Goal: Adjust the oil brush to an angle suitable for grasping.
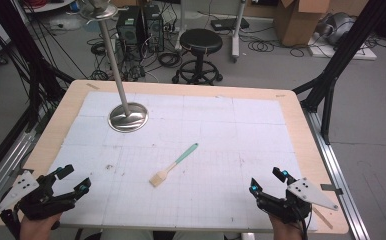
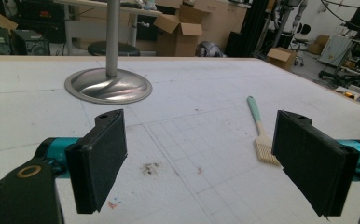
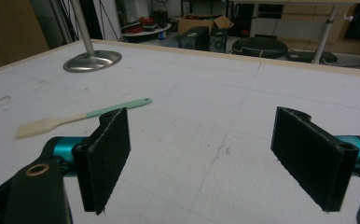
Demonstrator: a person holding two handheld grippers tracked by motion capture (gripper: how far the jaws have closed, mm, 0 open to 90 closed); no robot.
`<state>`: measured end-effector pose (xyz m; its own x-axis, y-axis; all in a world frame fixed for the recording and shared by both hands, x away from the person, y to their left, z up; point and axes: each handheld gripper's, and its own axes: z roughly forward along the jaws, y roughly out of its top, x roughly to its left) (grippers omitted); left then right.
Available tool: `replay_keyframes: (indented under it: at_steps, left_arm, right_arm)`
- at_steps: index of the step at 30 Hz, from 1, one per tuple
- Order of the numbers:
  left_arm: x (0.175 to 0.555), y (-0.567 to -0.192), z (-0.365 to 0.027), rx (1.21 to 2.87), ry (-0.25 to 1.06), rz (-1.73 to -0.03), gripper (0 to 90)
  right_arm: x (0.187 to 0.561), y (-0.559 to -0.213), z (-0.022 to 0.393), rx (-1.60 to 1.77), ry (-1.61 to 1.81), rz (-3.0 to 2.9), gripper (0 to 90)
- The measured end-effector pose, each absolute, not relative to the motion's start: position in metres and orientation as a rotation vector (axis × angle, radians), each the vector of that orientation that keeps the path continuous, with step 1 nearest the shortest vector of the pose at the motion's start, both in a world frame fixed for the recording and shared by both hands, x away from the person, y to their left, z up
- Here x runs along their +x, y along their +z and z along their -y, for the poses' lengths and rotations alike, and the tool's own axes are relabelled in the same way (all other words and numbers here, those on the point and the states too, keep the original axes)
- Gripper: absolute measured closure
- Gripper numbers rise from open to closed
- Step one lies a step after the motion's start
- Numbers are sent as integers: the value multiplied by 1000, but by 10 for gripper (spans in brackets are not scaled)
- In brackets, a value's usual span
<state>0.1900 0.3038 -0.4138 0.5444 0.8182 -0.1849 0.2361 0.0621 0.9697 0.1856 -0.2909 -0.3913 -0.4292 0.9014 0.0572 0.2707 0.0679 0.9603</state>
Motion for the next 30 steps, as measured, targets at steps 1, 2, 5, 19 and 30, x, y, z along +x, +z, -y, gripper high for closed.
replay_keyframes:
  at_steps: [1,2,5,19,30]
  left_arm:
    - [190,-414,-304,1485,561,-953,183]
    - [190,-414,-304,1483,562,-954,183]
    - [192,-415,-305,1479,559,-963,183]
    - [206,-412,-269,1636,468,-817,578]
    - [229,-414,-191,1792,359,-691,895]
  right_arm:
    - [186,-391,291,1171,1385,-1765,181]
    - [186,-391,291,1167,1384,-1766,181]
    - [186,-392,292,1170,1381,-1769,181]
    - [177,-392,302,1202,1388,-1733,184]
    - [172,-392,300,1201,1380,-1733,185]
